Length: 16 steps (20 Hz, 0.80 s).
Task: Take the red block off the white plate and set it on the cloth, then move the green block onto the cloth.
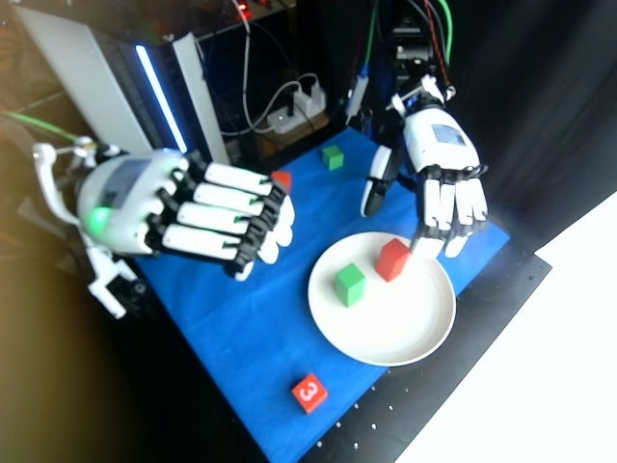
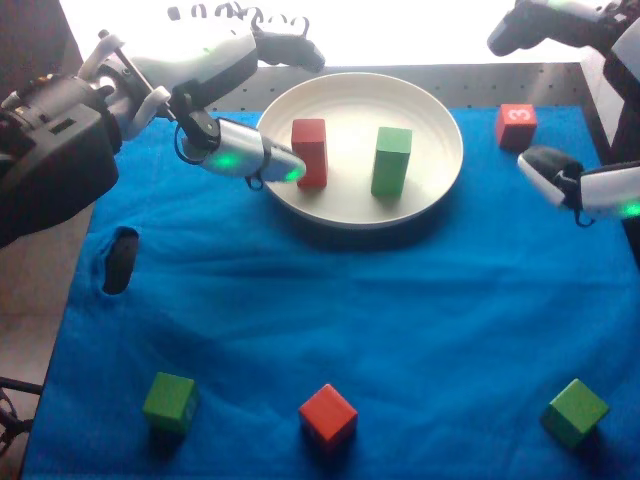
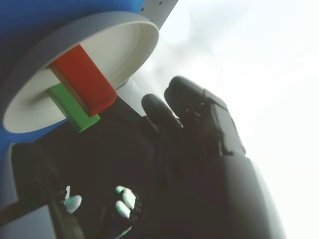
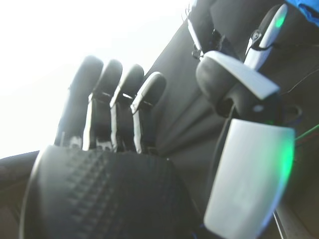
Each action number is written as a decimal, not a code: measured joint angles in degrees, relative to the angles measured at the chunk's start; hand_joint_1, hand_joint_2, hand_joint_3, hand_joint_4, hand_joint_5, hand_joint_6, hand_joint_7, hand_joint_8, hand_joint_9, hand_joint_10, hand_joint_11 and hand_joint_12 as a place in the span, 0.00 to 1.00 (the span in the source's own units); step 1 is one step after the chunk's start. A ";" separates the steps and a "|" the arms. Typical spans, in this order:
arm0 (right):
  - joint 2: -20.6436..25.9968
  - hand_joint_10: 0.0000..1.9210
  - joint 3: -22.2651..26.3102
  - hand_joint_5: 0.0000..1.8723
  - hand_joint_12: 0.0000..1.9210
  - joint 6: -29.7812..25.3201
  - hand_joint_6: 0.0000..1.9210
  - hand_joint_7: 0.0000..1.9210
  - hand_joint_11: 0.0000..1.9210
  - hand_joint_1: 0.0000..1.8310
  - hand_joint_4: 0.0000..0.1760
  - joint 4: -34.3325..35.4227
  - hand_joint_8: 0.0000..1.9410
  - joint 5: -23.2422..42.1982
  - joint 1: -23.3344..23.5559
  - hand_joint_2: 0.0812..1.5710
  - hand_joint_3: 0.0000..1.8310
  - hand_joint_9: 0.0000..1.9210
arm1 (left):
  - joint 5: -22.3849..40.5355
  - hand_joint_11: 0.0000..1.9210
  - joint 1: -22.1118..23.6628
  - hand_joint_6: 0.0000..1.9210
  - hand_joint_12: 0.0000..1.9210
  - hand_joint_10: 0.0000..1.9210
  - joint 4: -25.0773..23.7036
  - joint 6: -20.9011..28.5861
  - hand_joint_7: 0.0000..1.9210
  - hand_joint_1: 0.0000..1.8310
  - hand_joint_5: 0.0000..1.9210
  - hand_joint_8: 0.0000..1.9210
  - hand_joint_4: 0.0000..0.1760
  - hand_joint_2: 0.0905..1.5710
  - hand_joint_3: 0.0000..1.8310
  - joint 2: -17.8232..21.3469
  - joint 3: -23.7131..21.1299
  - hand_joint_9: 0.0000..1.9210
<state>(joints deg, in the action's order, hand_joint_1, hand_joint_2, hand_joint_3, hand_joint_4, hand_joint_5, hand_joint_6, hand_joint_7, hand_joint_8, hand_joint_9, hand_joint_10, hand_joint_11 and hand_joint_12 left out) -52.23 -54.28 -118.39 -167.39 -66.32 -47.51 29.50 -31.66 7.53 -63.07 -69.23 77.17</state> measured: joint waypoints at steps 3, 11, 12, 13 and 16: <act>-0.15 0.76 -0.04 0.21 1.00 0.07 0.58 0.22 0.12 0.66 0.00 0.02 0.60 -0.11 0.00 0.29 0.46 0.16 | 0.33 0.00 0.00 0.13 0.74 0.34 -0.28 0.00 0.24 0.51 0.21 0.05 0.00 0.63 0.00 0.00 -0.17 0.11; -0.20 0.82 -0.15 0.23 1.00 0.07 0.51 0.23 0.18 0.65 0.00 0.24 0.62 -0.15 0.00 0.34 0.39 0.19 | -0.87 0.00 0.76 0.10 0.84 0.40 -0.57 0.02 0.26 0.55 0.22 0.03 0.00 0.61 0.00 -0.02 0.09 0.12; -0.20 0.81 -0.17 0.22 1.00 0.07 0.51 0.23 0.18 0.65 0.00 0.37 0.63 -0.13 0.00 0.33 0.40 0.18 | -1.44 0.00 1.53 0.09 0.83 0.40 -1.18 -0.04 0.24 0.54 0.20 0.02 0.00 0.60 0.00 -0.63 0.92 0.10; -0.20 0.80 -0.17 0.22 1.00 0.07 0.51 0.23 0.18 0.65 0.00 0.42 0.62 -0.15 0.00 0.33 0.41 0.18 | -1.99 0.00 2.16 0.08 0.83 0.43 -1.44 0.02 0.23 0.54 0.18 0.01 0.00 0.59 0.00 -1.20 1.60 0.09; -0.26 0.78 -0.28 0.21 1.00 0.07 0.53 0.23 0.19 0.66 0.00 0.48 0.60 -0.13 0.00 0.37 0.36 0.19 | -4.04 0.00 2.86 0.06 0.81 0.41 -2.03 0.00 0.21 0.55 0.17 0.00 0.00 0.56 0.00 -2.82 2.93 0.06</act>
<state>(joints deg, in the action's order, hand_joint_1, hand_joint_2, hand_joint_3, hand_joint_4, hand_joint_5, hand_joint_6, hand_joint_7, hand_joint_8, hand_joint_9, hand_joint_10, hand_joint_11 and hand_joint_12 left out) -52.49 -54.57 -118.32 -166.91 -66.46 -47.51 25.45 -28.80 5.50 -63.07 -72.05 80.09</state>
